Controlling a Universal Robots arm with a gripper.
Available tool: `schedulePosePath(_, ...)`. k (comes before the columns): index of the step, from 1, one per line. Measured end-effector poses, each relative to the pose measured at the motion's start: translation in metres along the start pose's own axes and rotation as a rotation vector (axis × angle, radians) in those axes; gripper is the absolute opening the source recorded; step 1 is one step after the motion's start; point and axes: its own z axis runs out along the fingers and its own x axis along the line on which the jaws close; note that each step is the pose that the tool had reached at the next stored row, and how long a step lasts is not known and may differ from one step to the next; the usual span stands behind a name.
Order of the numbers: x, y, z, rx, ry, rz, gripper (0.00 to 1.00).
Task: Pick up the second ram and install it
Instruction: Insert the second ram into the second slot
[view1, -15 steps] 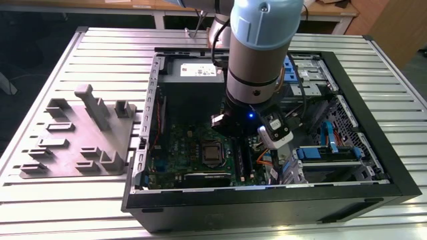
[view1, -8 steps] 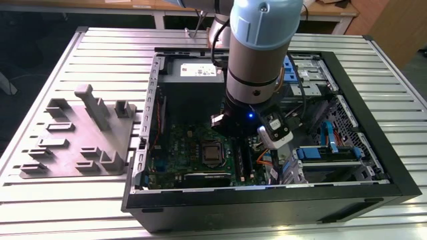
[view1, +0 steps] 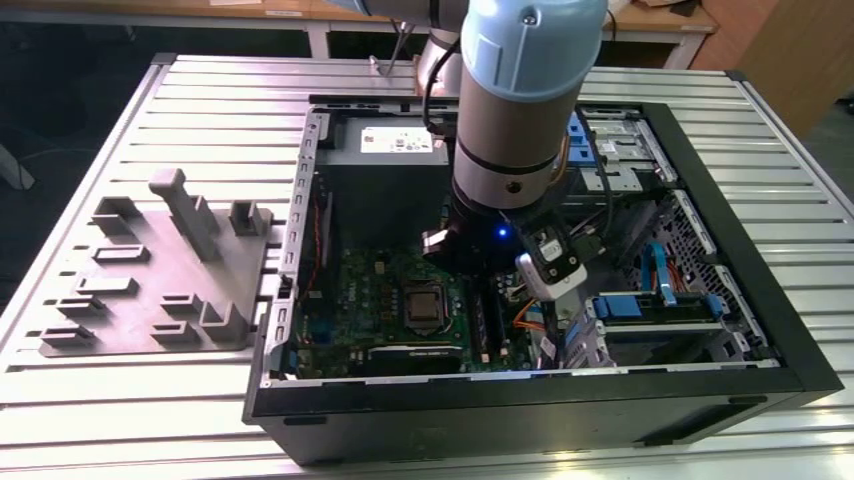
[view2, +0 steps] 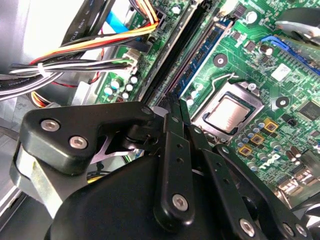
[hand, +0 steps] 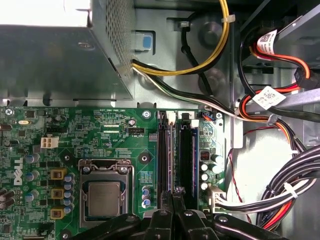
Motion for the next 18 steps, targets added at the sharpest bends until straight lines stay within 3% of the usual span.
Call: schedulePosePath(18,-0.0006,0.0,0.0001,0.0016,-0.0016,0.034,0.11)
